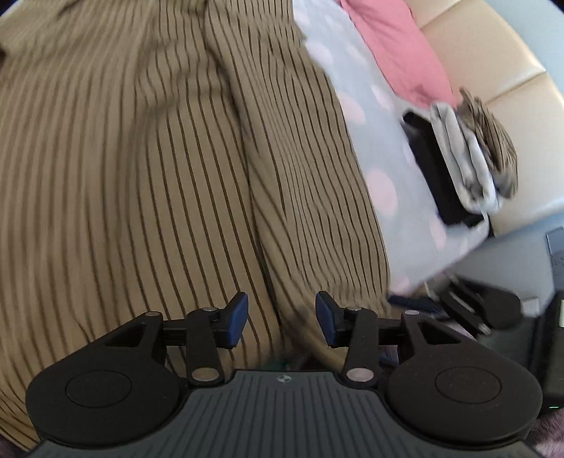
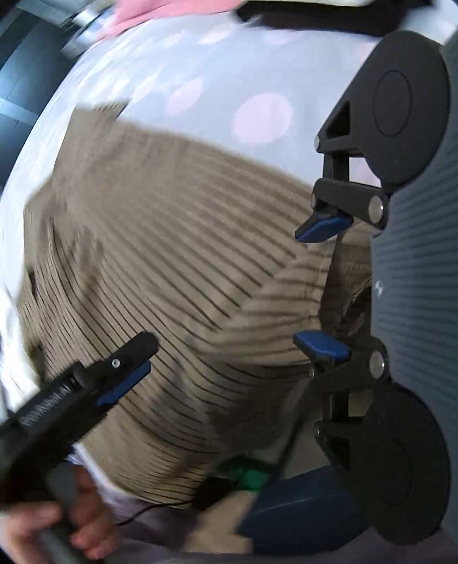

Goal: Fold clothes

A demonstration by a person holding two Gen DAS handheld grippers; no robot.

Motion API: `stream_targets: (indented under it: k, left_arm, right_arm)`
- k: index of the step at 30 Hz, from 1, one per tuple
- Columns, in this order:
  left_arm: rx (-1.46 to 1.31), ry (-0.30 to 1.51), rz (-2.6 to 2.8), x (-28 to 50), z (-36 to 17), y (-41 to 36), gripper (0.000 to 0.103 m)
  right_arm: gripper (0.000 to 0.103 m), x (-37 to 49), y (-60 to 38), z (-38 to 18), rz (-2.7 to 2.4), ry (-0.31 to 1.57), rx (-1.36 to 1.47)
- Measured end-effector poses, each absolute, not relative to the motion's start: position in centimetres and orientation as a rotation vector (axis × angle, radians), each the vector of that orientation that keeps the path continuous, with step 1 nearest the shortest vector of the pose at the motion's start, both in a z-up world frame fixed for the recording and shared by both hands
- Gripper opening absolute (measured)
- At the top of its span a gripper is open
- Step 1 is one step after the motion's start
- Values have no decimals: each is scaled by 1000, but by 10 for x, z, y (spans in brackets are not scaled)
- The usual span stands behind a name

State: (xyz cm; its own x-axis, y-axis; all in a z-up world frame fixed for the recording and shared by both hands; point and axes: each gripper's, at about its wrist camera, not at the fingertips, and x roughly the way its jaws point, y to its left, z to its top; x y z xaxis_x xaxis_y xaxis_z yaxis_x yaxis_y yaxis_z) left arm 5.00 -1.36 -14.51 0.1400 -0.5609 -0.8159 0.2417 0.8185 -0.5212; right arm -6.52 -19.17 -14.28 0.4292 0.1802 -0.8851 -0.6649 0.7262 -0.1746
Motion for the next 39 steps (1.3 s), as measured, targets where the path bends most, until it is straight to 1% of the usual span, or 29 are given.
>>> stream_targets:
  k: [3, 5, 6, 7, 8, 9, 10, 14, 15, 16, 17, 18, 20, 23, 26, 28, 34, 35, 36, 38, 39]
  left_arm:
    - [-270, 1332, -605, 40, -152, -17, 40]
    - [-247, 1332, -608, 35, -154, -19, 40]
    - [-237, 1332, -610, 33, -155, -21, 40]
    - [-233, 1334, -613, 30, -155, -21, 40]
    - [-231, 1335, -617, 28, -155, -21, 40]
    - [-231, 1336, -622, 26, -156, -21, 40]
    - [-226, 1337, -622, 25, -157, -22, 40]
    - [-205, 1339, -626, 22, -161, -27, 40]
    - [-201, 1340, -627, 21, -162, -28, 40]
    - [-199, 1341, -630, 20, -162, -29, 40]
    - [-197, 1340, -632, 20, -162, -29, 40]
    - [-197, 1338, -630, 19, -162, -29, 40]
    - [-200, 1334, -625, 18, -161, -28, 43]
    - [-202, 1325, -620, 17, -163, -28, 44]
    - [-217, 1315, -646, 14, -164, -32, 43]
    - [-192, 1291, -649, 10, -161, -38, 43]
    - [-172, 1240, -615, 17, -169, -56, 43]
    - [-163, 1230, -611, 19, -170, -57, 35]
    - [-155, 1220, -607, 21, -171, -57, 22]
    - [-155, 1218, -599, 24, -173, -55, 11]
    - [-166, 1222, -601, 25, -173, -51, 7]
  right_arm:
    - [64, -70, -178, -165, 582, 964, -785]
    - [64, -74, -176, -177, 573, 957, -891]
    - [55, -76, -177, -180, 569, 973, -908]
    - [24, -77, -178, -183, 565, 989, -925]
    - [10, -78, -179, -186, 561, 1005, -942]
    - [4, -81, -179, -188, 560, 1014, -951]
    - [3, -84, -180, -187, 569, 1020, -947]
    - [3, -90, -178, -181, 594, 1071, -853]
    - [5, -91, -177, -179, 618, 1080, -825]
    - [12, -94, -176, -179, 639, 1094, -811]
    - [17, -96, -175, -180, 659, 1111, -806]
    - [28, -99, -174, -181, 679, 1128, -801]
    - [26, -104, -172, -184, 726, 1168, -786]
    - [28, -115, -169, -186, 806, 1224, -790]
    - [30, -119, -169, -183, 765, 1199, -843]
    - [34, -112, -176, -174, 710, 1189, -801]
    - [35, -90, -204, -146, 533, 1151, -626]
    - [35, -90, -207, -140, 512, 1146, -604]
    - [36, -88, -210, -136, 490, 1143, -588]
    - [38, -81, -215, -133, 447, 1141, -565]
    - [38, -78, -219, -132, 431, 1134, -563]
